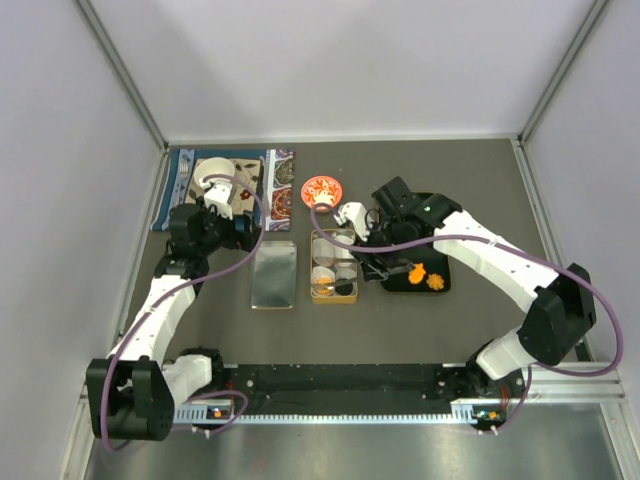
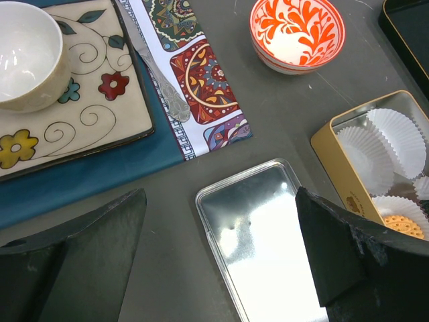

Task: Pack the cookies

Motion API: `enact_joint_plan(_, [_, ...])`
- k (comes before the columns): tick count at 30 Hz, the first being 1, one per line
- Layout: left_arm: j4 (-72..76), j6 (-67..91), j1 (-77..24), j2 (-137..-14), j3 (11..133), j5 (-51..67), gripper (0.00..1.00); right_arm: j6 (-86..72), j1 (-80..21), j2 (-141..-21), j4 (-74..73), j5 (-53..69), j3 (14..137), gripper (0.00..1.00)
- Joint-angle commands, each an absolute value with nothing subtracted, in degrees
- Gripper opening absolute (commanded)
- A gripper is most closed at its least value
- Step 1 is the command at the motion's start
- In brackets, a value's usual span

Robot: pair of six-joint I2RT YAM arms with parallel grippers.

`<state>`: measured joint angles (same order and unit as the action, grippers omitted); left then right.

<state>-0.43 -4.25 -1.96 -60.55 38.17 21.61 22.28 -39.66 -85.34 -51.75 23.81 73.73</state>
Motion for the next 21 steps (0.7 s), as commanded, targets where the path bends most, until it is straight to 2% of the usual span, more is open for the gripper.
enact_joint_plan(1, [1.5,-4.6,-2.1,-60.2,38.8,22.0,0.99,22.0,-40.6,-81.7,-49.7,20.7,78.2,0.51])
enact_joint_plan(8, [1.4,-4.6,-2.1,-59.9,38.8,22.0,0.99,20.6,-36.7,-79.8,-49.1,19.6,79.7,0.47])
enact_joint_plan(21, [1.3,-4.7,-2.1,-59.6,38.8,22.4,0.99,21.3,-17.9,-72.0,-48.3,22.1,73.0,0.45])
